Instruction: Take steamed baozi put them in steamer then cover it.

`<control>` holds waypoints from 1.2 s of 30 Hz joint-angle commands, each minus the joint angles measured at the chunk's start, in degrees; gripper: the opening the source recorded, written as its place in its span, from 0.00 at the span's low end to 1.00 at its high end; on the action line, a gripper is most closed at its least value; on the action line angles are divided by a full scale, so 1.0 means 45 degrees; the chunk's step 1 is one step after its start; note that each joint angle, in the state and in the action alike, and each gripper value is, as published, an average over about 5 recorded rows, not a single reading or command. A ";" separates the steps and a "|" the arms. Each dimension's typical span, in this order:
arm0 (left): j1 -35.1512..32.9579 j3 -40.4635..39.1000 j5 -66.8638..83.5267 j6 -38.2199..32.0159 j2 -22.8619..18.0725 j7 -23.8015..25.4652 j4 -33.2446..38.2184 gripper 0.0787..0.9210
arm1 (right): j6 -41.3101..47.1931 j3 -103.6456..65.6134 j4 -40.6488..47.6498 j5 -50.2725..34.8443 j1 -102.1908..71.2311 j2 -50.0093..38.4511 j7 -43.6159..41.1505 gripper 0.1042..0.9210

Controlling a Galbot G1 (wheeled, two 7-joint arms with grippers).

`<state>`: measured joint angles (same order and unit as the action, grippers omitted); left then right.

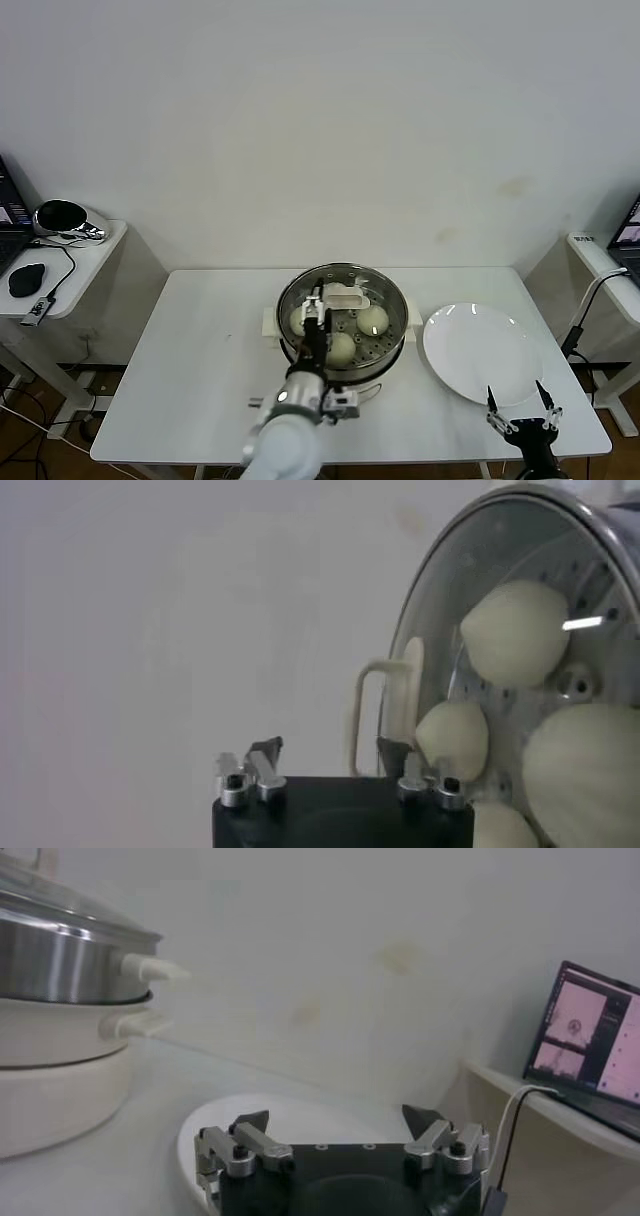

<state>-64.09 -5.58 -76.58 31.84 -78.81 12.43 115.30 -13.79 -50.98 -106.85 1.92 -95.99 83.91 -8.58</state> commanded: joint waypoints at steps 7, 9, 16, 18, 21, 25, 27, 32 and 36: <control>-0.8033 0.7395 1.7737 -0.5676 0.1330 -0.6141 0.3753 0.88 | -0.0099 0.0967 0.0278 -0.0974 0.0007 -0.0720 -0.0285 0.88; -0.8874 0.7534 1.8636 -0.5868 0.1389 -0.5990 0.3666 0.88 | 0.0039 0.1153 0.0288 -0.1245 -0.0101 -0.0970 -0.0340 0.88; -1.0149 0.7457 1.9406 -0.7956 0.1182 -0.5244 0.2437 0.88 | 0.0251 0.1768 0.0116 -0.1829 -0.0738 -0.1498 -0.0494 0.88; -1.0193 0.7494 1.9469 -0.8472 0.1105 -0.4710 0.2014 0.88 | 0.0175 0.1874 0.0077 -0.1953 -0.0891 -0.1493 -0.0519 0.88; -1.0203 0.7544 1.9592 -0.8769 0.1074 -0.4228 0.1639 0.88 | 0.0096 0.2000 0.0014 -0.2081 -0.1058 -0.1464 -0.0505 0.88; -1.0070 0.7490 1.9693 -0.8569 0.0916 -0.4192 0.1364 0.88 | 0.0152 0.2196 -0.0264 -0.2293 -0.1299 -0.1442 -0.0454 0.88; -0.9995 0.7444 1.9649 -0.8511 0.0820 -0.4207 0.1237 0.88 | 0.0218 0.2280 -0.0443 -0.2357 -0.1406 -0.1426 -0.0423 0.88; -0.9750 0.7469 1.9538 -0.8392 0.0657 -0.4193 0.0848 0.88 | 0.0503 0.2496 -0.0808 -0.2463 -0.1628 -0.1465 -0.0338 0.88; -0.9569 0.7511 1.9426 -0.8267 0.0634 -0.4073 0.0537 0.88 | 0.0740 0.2616 -0.0976 -0.2419 -0.1722 -0.1508 -0.0254 0.88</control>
<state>-105.63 26.50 6.43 -2.82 -75.56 -6.85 121.37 -12.07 -40.89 -109.06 -7.96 -102.10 77.73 -10.04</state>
